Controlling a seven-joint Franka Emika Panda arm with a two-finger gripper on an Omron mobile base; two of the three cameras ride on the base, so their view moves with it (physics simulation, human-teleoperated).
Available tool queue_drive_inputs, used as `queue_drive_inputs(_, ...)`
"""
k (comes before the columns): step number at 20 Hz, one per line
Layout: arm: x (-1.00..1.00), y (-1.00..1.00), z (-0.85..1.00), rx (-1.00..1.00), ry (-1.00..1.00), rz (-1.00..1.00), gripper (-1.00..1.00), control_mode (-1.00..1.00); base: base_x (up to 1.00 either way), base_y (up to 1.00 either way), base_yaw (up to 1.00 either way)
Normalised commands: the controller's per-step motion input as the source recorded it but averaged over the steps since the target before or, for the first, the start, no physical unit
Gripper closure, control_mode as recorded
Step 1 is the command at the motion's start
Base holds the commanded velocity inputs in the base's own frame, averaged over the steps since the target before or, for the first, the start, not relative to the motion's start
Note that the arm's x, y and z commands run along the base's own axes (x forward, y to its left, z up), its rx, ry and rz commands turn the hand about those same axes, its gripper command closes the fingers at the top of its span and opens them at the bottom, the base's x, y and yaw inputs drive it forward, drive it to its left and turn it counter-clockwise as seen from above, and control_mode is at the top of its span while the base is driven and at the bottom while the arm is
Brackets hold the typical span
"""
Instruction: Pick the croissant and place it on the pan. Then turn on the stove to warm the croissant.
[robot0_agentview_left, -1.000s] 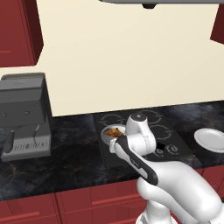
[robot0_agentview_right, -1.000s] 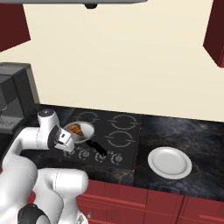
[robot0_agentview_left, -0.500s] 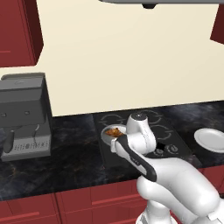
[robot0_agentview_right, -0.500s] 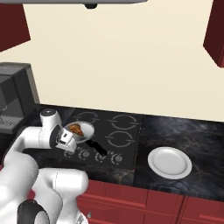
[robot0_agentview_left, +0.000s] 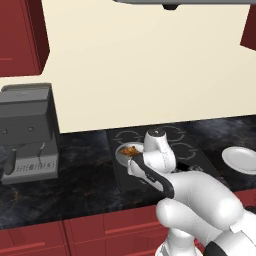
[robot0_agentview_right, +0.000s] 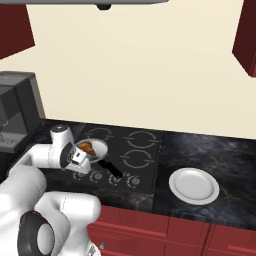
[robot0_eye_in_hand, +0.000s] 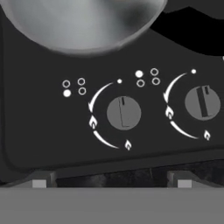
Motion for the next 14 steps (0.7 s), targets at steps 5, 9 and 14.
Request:
queue_drive_inputs(5,0.17,-0.08,-0.35,0.0,0.0,0.0,-1.0,-1.0,0.0,0.0,0.0)
queue_drive_inputs(9,0.18,0.0,-0.52,0.0,-0.04,0.0,-1.0,-1.0,0.0,0.0,0.0)
queue_drive_inputs(14,0.05,0.0,-0.31,0.0,-0.07,0.0,-1.0,-1.0,0.0,0.0,0.0)
